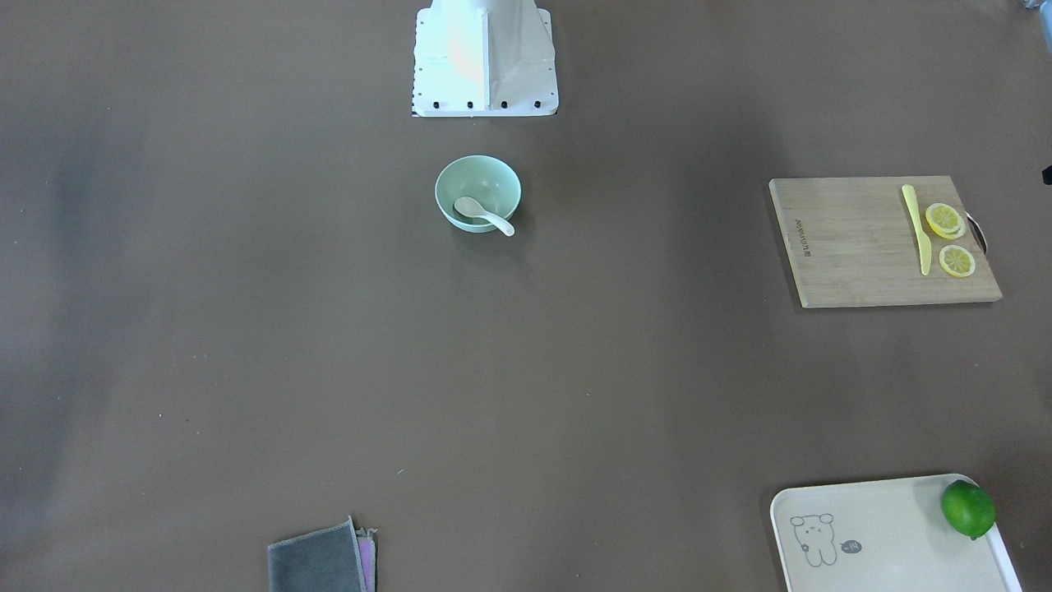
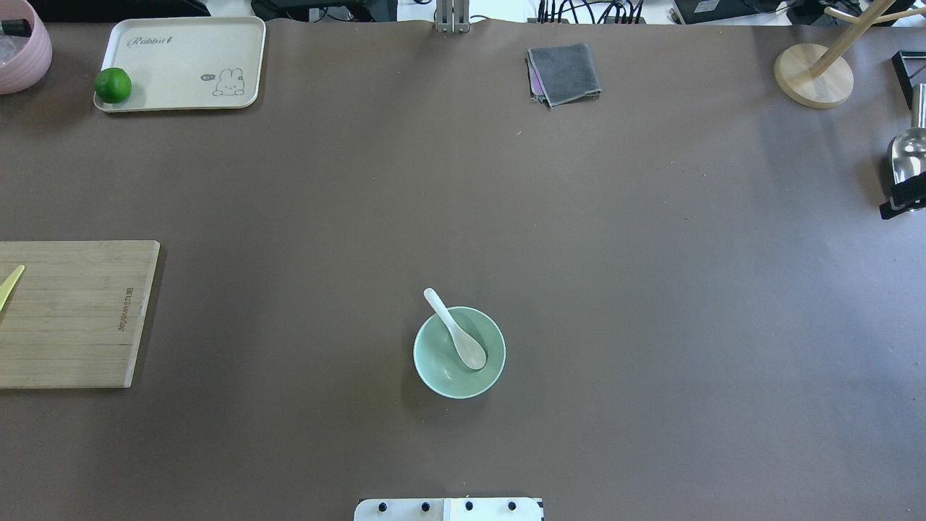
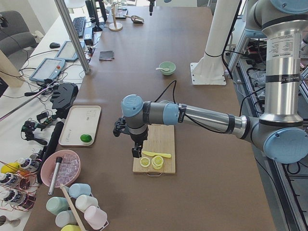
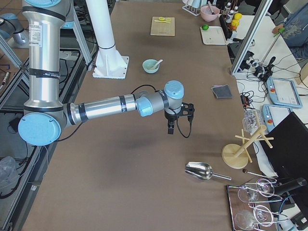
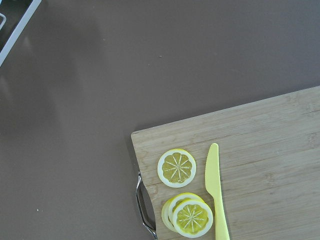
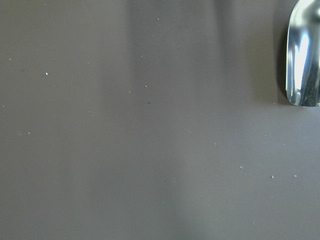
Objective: Place spoon in bowl
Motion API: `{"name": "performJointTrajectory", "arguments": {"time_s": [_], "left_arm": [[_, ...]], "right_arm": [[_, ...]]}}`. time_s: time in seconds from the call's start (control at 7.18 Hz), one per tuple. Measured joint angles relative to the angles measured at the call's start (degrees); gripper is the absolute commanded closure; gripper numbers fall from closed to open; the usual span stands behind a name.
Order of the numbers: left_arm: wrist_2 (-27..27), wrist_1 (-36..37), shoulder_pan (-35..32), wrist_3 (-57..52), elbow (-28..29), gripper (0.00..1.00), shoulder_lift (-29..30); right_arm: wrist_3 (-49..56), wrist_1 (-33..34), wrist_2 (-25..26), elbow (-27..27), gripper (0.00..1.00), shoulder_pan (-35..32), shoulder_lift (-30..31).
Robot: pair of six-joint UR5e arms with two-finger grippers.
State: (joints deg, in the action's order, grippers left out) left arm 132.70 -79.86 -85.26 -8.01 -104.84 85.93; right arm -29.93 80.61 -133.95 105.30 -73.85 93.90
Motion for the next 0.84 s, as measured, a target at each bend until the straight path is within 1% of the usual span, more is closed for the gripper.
{"name": "performJointTrajectory", "arguments": {"time_s": [0.28,0.84], "left_arm": [[-0.25,0.33,-0.12,-0.12,-0.07,0.02,-0.44],[-0.29,0.32,-1.42,-0.33,-0.42,0.02,-0.58]], "right_arm": [[0.48,1.35,-0.13,-0.56,0.00,-1.82,-0.07],[7.19,1.81,-0.84,-4.47,0.00,-5.39,-0.57]]}}
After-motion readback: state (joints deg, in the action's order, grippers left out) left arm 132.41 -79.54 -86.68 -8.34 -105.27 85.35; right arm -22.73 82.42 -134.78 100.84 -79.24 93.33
